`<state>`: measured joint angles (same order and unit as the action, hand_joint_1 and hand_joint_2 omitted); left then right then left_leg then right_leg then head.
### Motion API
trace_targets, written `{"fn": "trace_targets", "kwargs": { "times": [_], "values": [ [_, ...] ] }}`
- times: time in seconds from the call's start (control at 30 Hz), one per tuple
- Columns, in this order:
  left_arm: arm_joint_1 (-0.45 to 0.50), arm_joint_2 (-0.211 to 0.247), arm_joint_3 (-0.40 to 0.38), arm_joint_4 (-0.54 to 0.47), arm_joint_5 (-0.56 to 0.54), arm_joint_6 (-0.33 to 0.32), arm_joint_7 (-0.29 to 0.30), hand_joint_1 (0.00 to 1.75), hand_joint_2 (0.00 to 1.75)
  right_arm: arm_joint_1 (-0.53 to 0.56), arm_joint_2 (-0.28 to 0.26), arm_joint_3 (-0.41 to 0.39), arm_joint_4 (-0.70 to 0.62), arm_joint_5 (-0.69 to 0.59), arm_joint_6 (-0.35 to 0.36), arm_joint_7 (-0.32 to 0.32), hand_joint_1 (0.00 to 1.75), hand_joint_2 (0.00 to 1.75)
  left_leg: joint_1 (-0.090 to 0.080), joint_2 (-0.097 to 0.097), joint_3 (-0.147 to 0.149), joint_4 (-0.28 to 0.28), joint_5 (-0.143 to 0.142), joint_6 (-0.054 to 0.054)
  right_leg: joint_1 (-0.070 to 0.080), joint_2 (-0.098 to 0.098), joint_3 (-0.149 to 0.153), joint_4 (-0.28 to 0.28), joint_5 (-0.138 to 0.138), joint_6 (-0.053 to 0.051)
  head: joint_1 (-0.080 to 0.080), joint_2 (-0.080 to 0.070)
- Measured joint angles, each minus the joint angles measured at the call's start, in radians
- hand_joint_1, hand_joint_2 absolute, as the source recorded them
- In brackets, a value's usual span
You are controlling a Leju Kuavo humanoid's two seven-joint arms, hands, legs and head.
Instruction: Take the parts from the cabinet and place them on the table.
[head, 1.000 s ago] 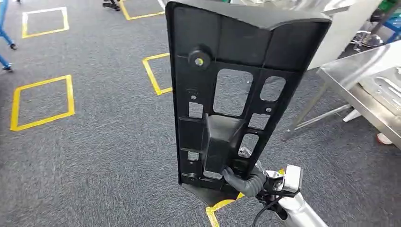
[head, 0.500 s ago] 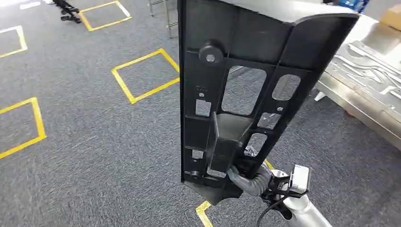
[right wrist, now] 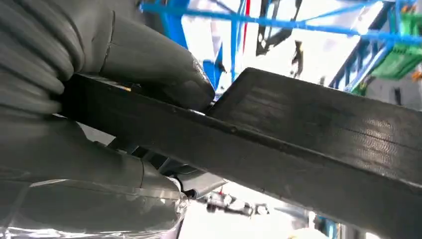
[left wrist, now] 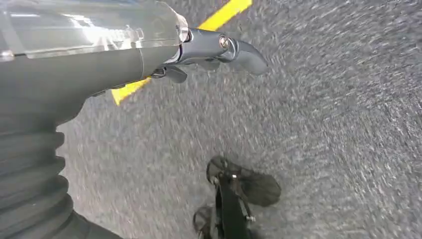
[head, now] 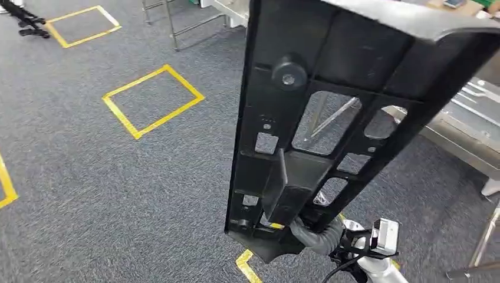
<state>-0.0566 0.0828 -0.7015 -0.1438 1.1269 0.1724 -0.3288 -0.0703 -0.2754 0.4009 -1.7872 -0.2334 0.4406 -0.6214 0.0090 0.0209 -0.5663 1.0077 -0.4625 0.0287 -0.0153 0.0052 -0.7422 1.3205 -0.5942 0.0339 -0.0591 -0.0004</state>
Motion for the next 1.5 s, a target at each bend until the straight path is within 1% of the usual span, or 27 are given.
{"fn": "trace_targets", "kwargs": {
  "times": [0.03, 0.1, 0.13, 0.17, 0.2, 0.3, 0.33, 0.4, 0.47, 0.53, 0.57, 0.63, 0.67, 0.7, 0.83, 0.9, 0.97, 1.03, 1.07, 1.13, 1.17, 1.2, 1.33, 1.37, 1.4, 1.43, 1.5],
  "values": [
    [0.000, 0.000, 0.000, 0.000, 0.004, -0.002, 0.001, 0.00, 1.75, 0.009, 0.000, -0.003, 0.000, 0.003, 0.000, 0.000, 1.73, 1.75, 0.000, 0.012, 0.001, 0.000, -0.001, -0.001, 0.000, -0.001, -0.002, -0.001, 0.015, 0.000, 0.000, 0.000],
    [-0.002, 0.000, 0.000, 0.000, 0.006, -0.005, 0.003, 0.00, 1.75, 0.018, 0.000, -0.008, -0.004, 0.004, 0.001, 0.000, 1.73, 1.75, -0.001, 0.035, 0.006, 0.000, -0.004, -0.004, 0.002, -0.011, 0.064, -0.130, 0.090, -0.005, 0.000, 0.000],
    [-0.003, 0.000, -0.001, 0.000, 0.008, -0.006, 0.003, 0.00, 1.75, 0.020, 0.000, -0.011, -0.008, 0.004, 0.001, -0.001, 1.73, 1.75, -0.002, 0.047, 0.010, 0.000, -0.007, -0.006, 0.005, -0.033, 0.119, -0.229, 0.130, -0.012, 0.000, 0.000],
    [-0.003, -0.001, -0.001, 0.000, 0.012, -0.006, 0.004, 0.00, 1.75, 0.020, 0.000, -0.014, -0.010, 0.004, 0.002, -0.005, 1.73, 1.75, -0.004, 0.057, 0.015, 0.000, -0.010, -0.009, 0.014, -0.086, 0.159, -0.304, 0.137, -0.023, 0.000, 0.000],
    [-0.003, -0.002, -0.001, 0.000, 0.013, -0.006, 0.005, 0.00, 1.75, 0.020, 0.000, -0.016, -0.011, 0.005, 0.003, -0.008, 1.73, 1.75, -0.010, 0.067, 0.016, 0.002, -0.015, -0.017, 0.021, -0.091, 0.160, -0.310, 0.134, -0.029, 0.000, 0.000],
    [-0.005, -0.004, -0.001, 0.000, 0.014, -0.006, 0.009, 0.00, 1.75, 0.026, 0.000, -0.019, -0.010, 0.007, 0.007, -0.011, 1.73, 1.75, -0.006, 0.100, 0.028, -0.006, -0.020, -0.032, 0.026, -0.049, 0.155, -0.311, 0.135, -0.041, 0.000, 0.000],
    [-0.007, -0.006, -0.001, 0.000, 0.014, -0.008, 0.008, 0.00, 1.75, 0.027, 0.000, -0.021, -0.010, 0.008, 0.007, -0.013, 1.73, 1.75, -0.011, 0.107, 0.029, -0.004, -0.026, -0.040, 0.015, -0.034, 0.165, -0.325, 0.145, -0.048, 0.000, 0.000],
    [-0.006, -0.005, -0.001, 0.000, 0.013, -0.011, 0.005, 0.00, 1.75, 0.029, 0.000, -0.020, -0.011, 0.008, 0.007, -0.020, 1.73, 1.75, -0.003, 0.013, -0.002, 0.078, -0.078, -0.047, 0.010, -0.018, 0.169, -0.331, 0.149, -0.053, 0.000, 0.000],
    [-0.002, -0.005, -0.002, 0.000, 0.013, -0.012, 0.004, 0.00, 1.75, 0.034, -0.001, -0.020, -0.010, 0.014, 0.005, -0.022, 1.73, 1.75, -0.003, -0.012, -0.084, 0.247, -0.158, -0.052, 0.011, 0.005, 0.168, -0.330, 0.148, -0.057, 0.000, 0.000],
    [0.004, -0.005, -0.002, 0.000, 0.013, -0.012, 0.004, 0.00, 1.75, 0.043, -0.001, -0.019, -0.010, 0.018, 0.004, -0.025, 1.73, 1.75, -0.003, -0.014, -0.124, 0.315, -0.161, -0.053, 0.012, 0.033, 0.168, -0.327, 0.147, -0.058, 0.000, 0.000],
    [0.003, -0.005, -0.002, 0.000, 0.013, -0.012, 0.004, 0.00, 1.75, 0.046, -0.001, -0.018, -0.010, 0.019, 0.002, -0.026, 1.73, 1.75, -0.003, -0.014, -0.110, 0.278, -0.128, -0.051, 0.011, 0.048, 0.169, -0.325, 0.146, -0.057, 0.000, 0.000],
    [0.002, -0.004, -0.004, 0.000, 0.013, -0.012, 0.004, 0.00, 1.75, 0.047, -0.001, -0.018, -0.010, 0.020, 0.001, -0.027, 1.73, 1.75, -0.001, -0.032, -0.037, 0.108, -0.029, -0.046, 0.010, 0.075, 0.171, -0.319, 0.142, -0.052, 0.000, 0.000],
    [0.003, -0.002, -0.005, 0.000, 0.013, -0.012, 0.004, 0.00, 1.75, 0.047, -0.001, -0.018, -0.010, 0.020, 0.001, -0.027, 1.73, 1.75, 0.001, -0.075, -0.003, 0.028, 0.003, -0.043, 0.008, 0.085, 0.169, -0.316, 0.140, -0.048, 0.000, 0.000],
    [0.002, -0.002, -0.006, 0.001, 0.013, -0.012, 0.004, 0.00, 1.75, 0.046, -0.001, -0.018, -0.010, 0.020, 0.001, -0.028, 1.73, 1.75, 0.002, -0.098, 0.004, 0.003, -0.011, -0.038, 0.013, 0.095, 0.164, -0.308, 0.137, -0.043, 0.000, 0.000],
    [-0.006, -0.003, -0.010, 0.001, 0.013, -0.012, 0.005, 0.00, 1.75, 0.051, 0.000, -0.016, -0.010, 0.021, 0.001, -0.028, 1.73, 1.75, 0.003, -0.057, 0.012, -0.006, -0.003, -0.011, 0.011, 0.129, 0.157, -0.314, 0.142, -0.016, 0.000, 0.000],
    [-0.006, -0.004, -0.015, 0.001, 0.013, -0.011, 0.005, 0.00, 1.75, 0.050, 0.005, -0.017, -0.010, 0.021, 0.000, -0.029, 1.73, 1.75, 0.002, -0.035, 0.016, -0.012, -0.001, 0.001, 0.014, 0.029, 0.130, -0.253, 0.100, -0.014, 0.000, 0.000],
    [-0.001, -0.003, -0.020, 0.001, 0.014, -0.008, 0.005, 0.00, 1.75, 0.048, 0.008, -0.016, -0.010, 0.021, 0.000, -0.029, 1.73, 1.75, -0.002, -0.012, 0.015, -0.012, -0.003, 0.005, 0.005, 0.002, 0.051, -0.096, 0.025, -0.008, 0.000, 0.000],
    [0.000, -0.003, -0.023, 0.002, 0.016, -0.001, 0.003, 0.00, 1.75, 0.049, 0.009, -0.015, -0.003, 0.021, 0.002, -0.029, 1.73, 1.75, -0.003, 0.013, 0.016, -0.011, -0.007, 0.005, 0.000, -0.001, -0.002, 0.003, 0.007, -0.003, 0.000, 0.000],
    [-0.001, -0.003, -0.024, 0.002, 0.016, 0.002, 0.002, 0.00, 1.75, 0.049, 0.009, -0.014, 0.000, 0.021, 0.003, -0.029, 1.73, 1.75, -0.003, 0.025, 0.018, -0.011, -0.009, 0.004, -0.001, -0.003, 0.010, -0.023, 0.034, -0.002, 0.000, 0.000],
    [-0.003, -0.004, -0.024, 0.002, 0.023, 0.002, -0.003, 0.00, 1.75, 0.047, 0.009, -0.014, 0.002, 0.019, 0.005, -0.029, 1.73, 1.75, -0.003, 0.045, 0.027, -0.011, -0.015, -0.002, 0.000, -0.021, 0.095, -0.186, 0.121, -0.008, 0.000, 0.000],
    [-0.003, -0.004, -0.024, 0.002, 0.024, 0.002, -0.005, 0.00, 1.75, 0.045, 0.009, -0.014, 0.002, 0.019, 0.007, -0.029, 1.73, 1.75, -0.004, 0.055, 0.033, -0.011, -0.019, -0.004, 0.004, -0.055, 0.147, -0.283, 0.156, -0.016, 0.000, 0.000],
    [-0.001, -0.004, -0.024, 0.002, 0.026, 0.002, -0.006, 0.00, 1.75, 0.040, 0.009, -0.014, 0.003, 0.019, 0.007, -0.029, 1.73, 1.75, -0.012, 0.064, 0.036, -0.010, -0.024, -0.011, 0.019, -0.093, 0.162, -0.314, 0.139, -0.022, 0.000, 0.000],
    [-0.008, -0.005, -0.025, 0.002, 0.026, 0.002, -0.006, 0.00, 1.75, 0.038, 0.009, -0.013, 0.004, 0.018, 0.008, -0.030, 1.73, 1.75, -0.012, 0.105, 0.051, -0.016, -0.032, -0.033, 0.019, -0.039, 0.160, -0.323, 0.146, -0.037, 0.000, 0.000],
    [-0.009, -0.005, -0.025, 0.002, 0.026, 0.002, -0.007, 0.00, 1.75, 0.039, 0.009, -0.013, 0.003, 0.018, 0.008, -0.030, 1.73, 1.75, -0.006, 0.088, 0.052, -0.009, -0.042, -0.039, 0.006, -0.030, 0.171, -0.333, 0.152, -0.041, 0.000, 0.000],
    [-0.007, -0.004, -0.025, 0.002, 0.027, 0.002, -0.008, 0.00, 1.75, 0.034, 0.008, -0.012, 0.003, 0.017, 0.009, -0.031, 1.73, 1.75, -0.005, 0.035, 0.040, 0.029, -0.065, -0.045, 0.005, -0.021, 0.173, -0.336, 0.152, -0.046, 0.000, 0.000],
    [-0.007, -0.004, -0.025, 0.002, 0.028, 0.002, -0.008, 0.00, 1.75, 0.032, 0.006, -0.012, 0.003, 0.016, 0.010, -0.031, 1.73, 1.75, -0.003, 0.003, 0.001, 0.107, -0.109, -0.047, 0.005, -0.011, 0.173, -0.335, 0.152, -0.049, 0.000, 0.000],
    [-0.002, -0.003, -0.025, 0.002, 0.030, 0.001, -0.007, 0.00, 1.75, 0.033, 0.006, -0.011, 0.004, 0.016, 0.011, -0.029, 1.73, 1.75, -0.003, -0.013, -0.082, 0.267, -0.172, -0.053, 0.006, 0.012, 0.172, -0.334, 0.151, -0.053, 0.000, 0.000]
  ]
}}
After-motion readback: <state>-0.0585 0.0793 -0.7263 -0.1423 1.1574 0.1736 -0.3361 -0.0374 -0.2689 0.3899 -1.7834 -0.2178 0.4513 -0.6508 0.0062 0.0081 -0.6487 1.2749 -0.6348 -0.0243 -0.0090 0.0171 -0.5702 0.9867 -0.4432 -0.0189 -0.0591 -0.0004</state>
